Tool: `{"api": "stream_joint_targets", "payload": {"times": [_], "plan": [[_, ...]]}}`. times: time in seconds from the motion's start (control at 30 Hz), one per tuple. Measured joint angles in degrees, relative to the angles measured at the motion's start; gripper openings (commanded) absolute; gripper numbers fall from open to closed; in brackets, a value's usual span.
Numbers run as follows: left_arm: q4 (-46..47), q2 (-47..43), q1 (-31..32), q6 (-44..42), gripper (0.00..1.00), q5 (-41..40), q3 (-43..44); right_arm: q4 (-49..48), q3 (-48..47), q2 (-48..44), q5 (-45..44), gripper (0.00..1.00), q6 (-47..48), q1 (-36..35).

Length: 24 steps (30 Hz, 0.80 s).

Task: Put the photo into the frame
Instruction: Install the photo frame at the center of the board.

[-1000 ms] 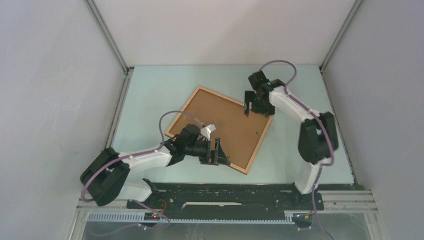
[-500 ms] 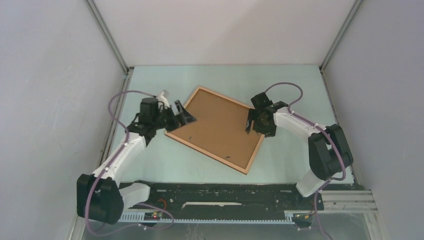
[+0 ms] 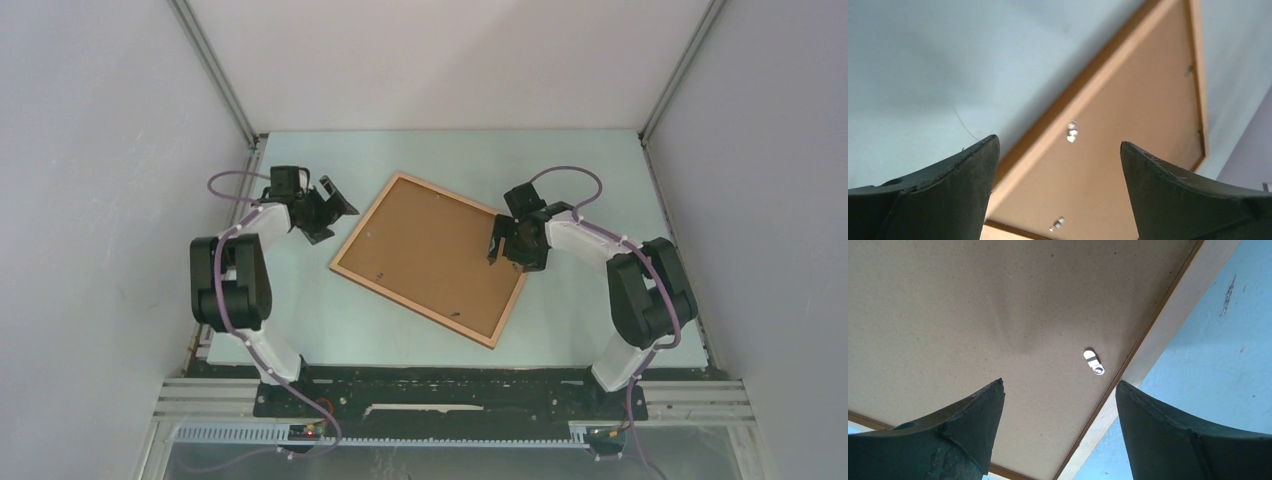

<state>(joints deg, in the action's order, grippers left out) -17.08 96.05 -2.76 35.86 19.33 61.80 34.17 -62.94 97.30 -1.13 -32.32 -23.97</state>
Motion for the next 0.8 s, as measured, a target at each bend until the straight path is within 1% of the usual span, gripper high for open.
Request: {"api": "stream_joint_targets", "payload": {"times": [0.07,0.13,0.23,0.37,0.43,0.53,0.67,0.8], "plan": [[0.28,4.59,-1.79,-0.70,0.98,0.74,1.55,-0.28,0.00,0.00,0.20,0.89,0.33,0.35],[-0.33,6.21,-2.93,-0.90,0.97,1.95,1.55,-0.46,0.00,0.00,0.22,0.88,0.74,0.52],[0.98,7.21,-3.76,-0.04,0.97,4.76,1.11,-0.66,0.00,0.00,0.15,0.89,1.20,0.70],[6.19,7.06,-3.63,2.45,0.97,8.74,-3.32,-0.61,0.13,-0.02,-0.26,0.89,1.53,0.81],[9.16,6.34,-3.65,4.68,0.97,11.67,-6.47,-1.05,0.87,-0.66,-0.37,0.89,1.53,1.07],[13.60,3.56,-3.91,6.64,0.97,13.25,-11.28,-1.36,4.24,-3.63,-0.28,0.90,1.44,2.21],[16.61,-0.85,-3.89,8.76,0.97,15.69,-18.21,-1.40,9.25,-7.37,0.20,0.87,1.11,4.90],[17.09,-4.24,-3.89,9.27,0.97,17.97,-22.84,-1.90,10.08,-7.41,0.15,0.78,1.46,6.88]]}}
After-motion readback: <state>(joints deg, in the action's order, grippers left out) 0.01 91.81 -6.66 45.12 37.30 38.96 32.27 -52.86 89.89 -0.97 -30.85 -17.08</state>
